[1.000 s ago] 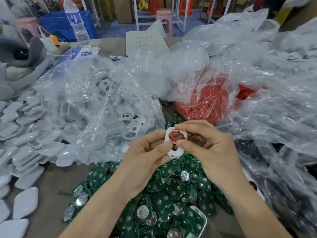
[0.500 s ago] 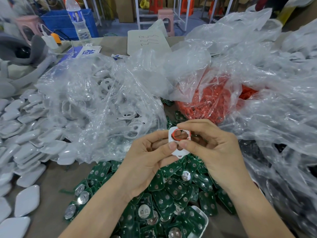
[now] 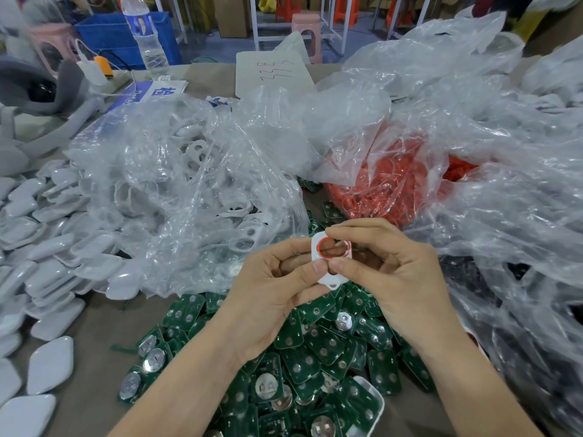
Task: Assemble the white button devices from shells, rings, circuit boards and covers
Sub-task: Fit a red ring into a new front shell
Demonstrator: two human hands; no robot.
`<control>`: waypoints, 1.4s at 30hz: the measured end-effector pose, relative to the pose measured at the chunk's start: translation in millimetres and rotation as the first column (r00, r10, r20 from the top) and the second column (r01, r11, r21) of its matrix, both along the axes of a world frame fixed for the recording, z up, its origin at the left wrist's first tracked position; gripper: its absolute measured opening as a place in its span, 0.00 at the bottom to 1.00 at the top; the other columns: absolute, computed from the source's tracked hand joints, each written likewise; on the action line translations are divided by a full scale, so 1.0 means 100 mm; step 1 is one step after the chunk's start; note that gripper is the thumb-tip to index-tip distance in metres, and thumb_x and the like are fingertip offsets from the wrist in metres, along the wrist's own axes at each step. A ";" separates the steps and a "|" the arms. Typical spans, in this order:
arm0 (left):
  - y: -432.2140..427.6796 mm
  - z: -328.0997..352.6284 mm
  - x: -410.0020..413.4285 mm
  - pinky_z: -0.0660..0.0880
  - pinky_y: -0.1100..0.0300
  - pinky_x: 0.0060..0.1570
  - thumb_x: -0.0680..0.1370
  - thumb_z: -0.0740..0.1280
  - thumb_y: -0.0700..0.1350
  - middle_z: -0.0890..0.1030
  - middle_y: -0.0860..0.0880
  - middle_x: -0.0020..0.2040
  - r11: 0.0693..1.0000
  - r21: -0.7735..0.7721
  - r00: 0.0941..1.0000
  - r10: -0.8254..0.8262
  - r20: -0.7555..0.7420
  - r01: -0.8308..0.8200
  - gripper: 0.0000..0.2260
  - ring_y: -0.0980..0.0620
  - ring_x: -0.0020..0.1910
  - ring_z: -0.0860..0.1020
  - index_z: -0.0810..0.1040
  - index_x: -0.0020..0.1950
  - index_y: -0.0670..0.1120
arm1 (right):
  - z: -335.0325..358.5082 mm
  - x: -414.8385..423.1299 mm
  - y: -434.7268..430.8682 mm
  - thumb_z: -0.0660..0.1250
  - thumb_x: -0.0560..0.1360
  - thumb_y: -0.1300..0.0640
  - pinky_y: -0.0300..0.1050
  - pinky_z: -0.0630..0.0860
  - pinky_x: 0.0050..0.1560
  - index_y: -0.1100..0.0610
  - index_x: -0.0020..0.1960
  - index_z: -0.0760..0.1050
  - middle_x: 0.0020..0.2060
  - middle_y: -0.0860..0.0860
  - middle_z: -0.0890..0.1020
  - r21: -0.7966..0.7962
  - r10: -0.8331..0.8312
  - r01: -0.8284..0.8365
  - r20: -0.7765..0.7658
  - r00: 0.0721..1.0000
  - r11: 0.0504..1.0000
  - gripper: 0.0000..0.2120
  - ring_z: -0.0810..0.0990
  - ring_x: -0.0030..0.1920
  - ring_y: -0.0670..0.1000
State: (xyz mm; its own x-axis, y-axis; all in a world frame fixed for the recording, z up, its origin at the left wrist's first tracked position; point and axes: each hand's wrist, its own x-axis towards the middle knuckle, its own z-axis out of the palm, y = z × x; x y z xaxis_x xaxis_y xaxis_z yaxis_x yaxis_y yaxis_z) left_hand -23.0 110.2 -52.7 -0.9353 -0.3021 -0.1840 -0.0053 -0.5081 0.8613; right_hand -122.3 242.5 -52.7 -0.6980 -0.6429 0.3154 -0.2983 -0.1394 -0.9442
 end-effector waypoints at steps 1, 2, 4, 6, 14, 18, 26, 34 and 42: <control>0.00 0.00 0.00 0.82 0.61 0.46 0.66 0.73 0.42 0.85 0.40 0.52 1.000 0.000 1.000 -0.001 0.000 0.001 0.16 0.50 0.47 0.85 0.85 0.53 0.43 | 0.00 0.00 0.00 0.74 0.65 0.56 0.35 0.77 0.52 0.44 0.51 0.83 0.51 0.45 0.82 0.000 0.002 -0.002 -0.005 1.000 1.000 0.15 0.81 0.54 0.47; 0.00 0.00 0.00 0.82 0.60 0.47 0.65 0.73 0.42 0.85 0.40 0.52 1.000 0.002 1.000 -0.001 0.000 0.001 0.16 0.50 0.47 0.85 0.85 0.53 0.43 | 0.00 0.00 0.00 0.75 0.66 0.56 0.35 0.77 0.51 0.44 0.51 0.83 0.51 0.45 0.82 -0.001 0.006 -0.006 -0.008 1.000 1.000 0.15 0.81 0.54 0.47; 0.01 0.00 0.00 0.82 0.60 0.47 0.65 0.73 0.42 0.85 0.40 0.52 1.000 0.013 1.000 -0.003 0.000 0.003 0.17 0.50 0.46 0.85 0.84 0.53 0.42 | 0.00 -0.01 0.00 0.76 0.66 0.59 0.35 0.77 0.51 0.44 0.51 0.83 0.51 0.45 0.82 0.001 0.008 -0.008 -0.013 1.000 1.000 0.16 0.82 0.54 0.48; 0.01 0.01 -0.01 0.82 0.60 0.46 0.65 0.73 0.42 0.85 0.40 0.52 1.000 0.029 1.000 -0.001 -0.001 0.001 0.16 0.50 0.45 0.85 0.85 0.52 0.41 | 0.00 -0.01 0.00 0.75 0.66 0.61 0.36 0.78 0.51 0.44 0.51 0.83 0.51 0.45 0.82 0.002 0.004 -0.004 -0.018 1.000 1.000 0.17 0.82 0.53 0.49; 0.02 0.01 -0.01 0.82 0.63 0.41 0.65 0.72 0.42 0.85 0.41 0.51 0.999 0.053 1.000 -0.008 -0.014 0.008 0.16 0.51 0.44 0.85 0.85 0.52 0.41 | 0.01 -0.01 0.00 0.74 0.66 0.62 0.36 0.78 0.50 0.45 0.51 0.83 0.50 0.46 0.82 -0.013 -0.002 0.002 -0.050 0.999 1.000 0.17 0.82 0.52 0.49; 0.02 0.01 0.00 0.82 0.63 0.41 0.67 0.72 0.41 0.85 0.40 0.51 0.998 0.067 1.000 -0.010 -0.023 0.011 0.15 0.50 0.44 0.85 0.84 0.52 0.41 | 0.01 0.00 0.00 0.74 0.66 0.63 0.36 0.78 0.50 0.46 0.51 0.83 0.50 0.46 0.82 -0.020 0.001 -0.002 -0.046 0.999 1.000 0.17 0.82 0.51 0.50; 0.02 0.00 0.01 0.82 0.63 0.41 0.68 0.71 0.41 0.86 0.42 0.47 1.000 0.003 1.000 0.002 -0.020 -0.002 0.12 0.52 0.43 0.85 0.85 0.50 0.43 | 0.02 0.01 0.00 0.74 0.66 0.61 0.36 0.78 0.50 0.44 0.51 0.83 0.50 0.45 0.83 0.009 -0.031 0.031 -0.056 0.998 0.999 0.17 0.83 0.51 0.49; 0.04 0.02 0.02 0.80 0.66 0.38 0.67 0.71 0.48 0.87 0.46 0.45 0.987 -0.142 0.997 0.063 -0.039 -0.068 0.11 0.53 0.42 0.85 0.86 0.47 0.50 | 0.03 0.03 0.00 0.76 0.66 0.62 0.37 0.79 0.49 0.47 0.51 0.83 0.50 0.45 0.84 0.033 -0.034 0.037 -0.065 0.997 0.999 0.16 0.83 0.50 0.47; 0.06 0.00 0.02 0.80 0.64 0.37 0.67 0.72 0.47 0.86 0.46 0.40 0.981 -0.157 0.993 0.106 -0.050 -0.112 0.08 0.52 0.39 0.85 0.87 0.44 0.50 | 0.07 -0.01 0.03 0.72 0.67 0.58 0.36 0.78 0.50 0.52 0.51 0.84 0.49 0.49 0.84 -0.007 0.097 -0.097 0.164 0.982 0.995 0.12 0.83 0.51 0.48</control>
